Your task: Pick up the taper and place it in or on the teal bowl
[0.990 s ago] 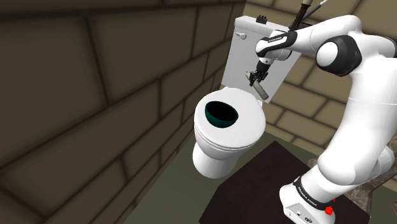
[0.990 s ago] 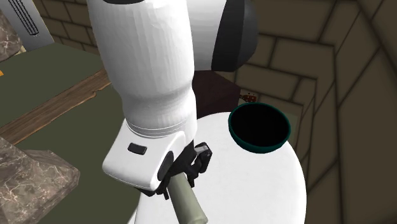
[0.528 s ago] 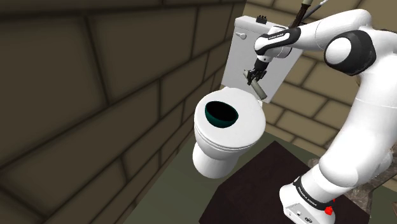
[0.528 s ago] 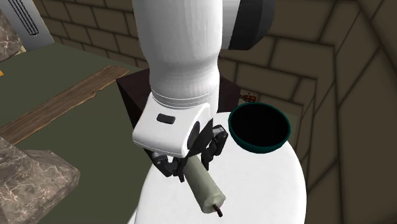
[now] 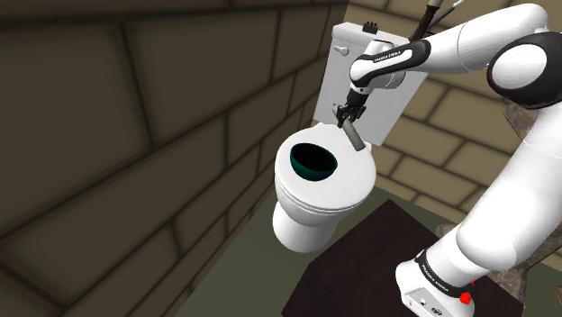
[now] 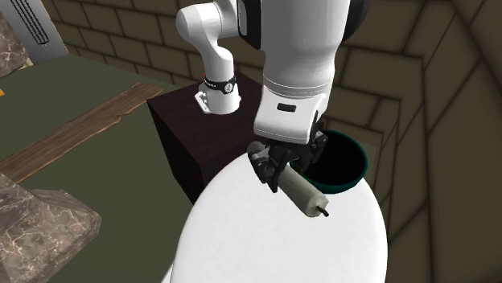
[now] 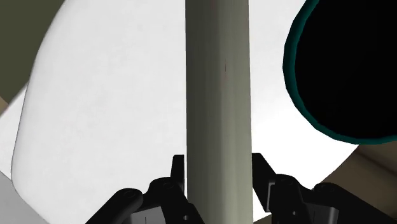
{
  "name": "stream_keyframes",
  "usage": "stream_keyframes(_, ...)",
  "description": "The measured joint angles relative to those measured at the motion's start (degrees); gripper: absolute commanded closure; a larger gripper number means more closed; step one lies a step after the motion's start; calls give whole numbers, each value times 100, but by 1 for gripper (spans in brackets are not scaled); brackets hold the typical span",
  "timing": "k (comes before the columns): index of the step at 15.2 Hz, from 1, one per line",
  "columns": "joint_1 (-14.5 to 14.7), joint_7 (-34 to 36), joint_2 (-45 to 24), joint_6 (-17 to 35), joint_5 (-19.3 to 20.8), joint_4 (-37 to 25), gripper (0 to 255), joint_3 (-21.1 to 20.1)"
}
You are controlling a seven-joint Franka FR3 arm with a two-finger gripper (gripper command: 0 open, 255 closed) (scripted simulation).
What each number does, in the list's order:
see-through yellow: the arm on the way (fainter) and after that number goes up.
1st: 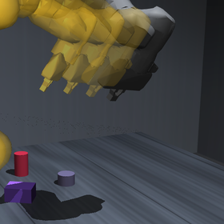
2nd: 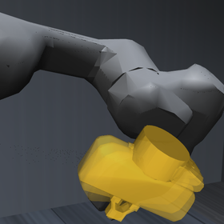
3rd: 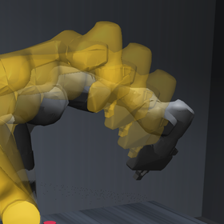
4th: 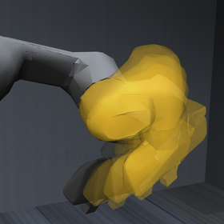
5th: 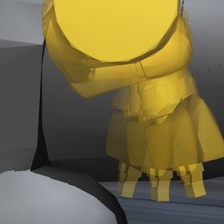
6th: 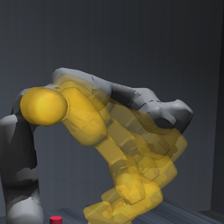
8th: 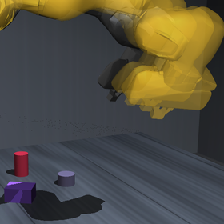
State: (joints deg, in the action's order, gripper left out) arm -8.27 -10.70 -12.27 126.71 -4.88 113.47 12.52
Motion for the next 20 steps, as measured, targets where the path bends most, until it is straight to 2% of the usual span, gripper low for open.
stream_keyframes(9, 697, 1246, 754, 308, 272, 1010, 255, -428)
stream_keyframes(15, 1143, 2125, 948, 386, 363, 1264, 255, -805)
stream_keyframes(20, 1194, 2219, 824, 733, 352, 1488, 255, -853)
